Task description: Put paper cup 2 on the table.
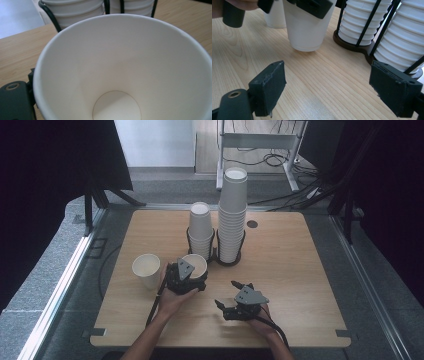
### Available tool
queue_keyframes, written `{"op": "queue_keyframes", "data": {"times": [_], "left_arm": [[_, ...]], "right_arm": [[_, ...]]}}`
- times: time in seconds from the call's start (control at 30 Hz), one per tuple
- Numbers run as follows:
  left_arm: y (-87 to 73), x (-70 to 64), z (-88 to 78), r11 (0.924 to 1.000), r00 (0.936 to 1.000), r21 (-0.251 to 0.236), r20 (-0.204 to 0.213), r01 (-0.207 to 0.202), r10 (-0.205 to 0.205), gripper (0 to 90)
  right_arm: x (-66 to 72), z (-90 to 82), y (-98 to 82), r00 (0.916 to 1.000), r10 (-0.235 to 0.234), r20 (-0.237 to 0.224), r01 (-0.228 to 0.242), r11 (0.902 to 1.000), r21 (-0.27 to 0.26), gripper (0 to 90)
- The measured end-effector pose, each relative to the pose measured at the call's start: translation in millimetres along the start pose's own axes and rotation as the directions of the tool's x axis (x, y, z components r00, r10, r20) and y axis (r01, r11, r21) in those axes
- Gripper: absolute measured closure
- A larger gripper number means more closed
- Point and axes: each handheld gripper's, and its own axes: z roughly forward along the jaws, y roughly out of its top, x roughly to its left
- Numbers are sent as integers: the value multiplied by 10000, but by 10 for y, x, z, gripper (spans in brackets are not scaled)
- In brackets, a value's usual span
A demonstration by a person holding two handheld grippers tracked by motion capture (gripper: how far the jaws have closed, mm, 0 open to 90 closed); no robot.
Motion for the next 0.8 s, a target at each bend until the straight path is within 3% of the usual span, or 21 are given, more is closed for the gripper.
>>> {"op": "queue_keyframes", "data": {"times": [0.3,0.8], "left_arm": [[-24,114,115,9989,9978,302,-573,361,-343,115],[-82,144,233,9984,9984,468,-480,312,-289,75]], "right_arm": [[-8,-4,-4,10000,49,37,-49,10000,-14,137],[-6,1,-12,10000,18,37,-18,10000,26,138]]}}
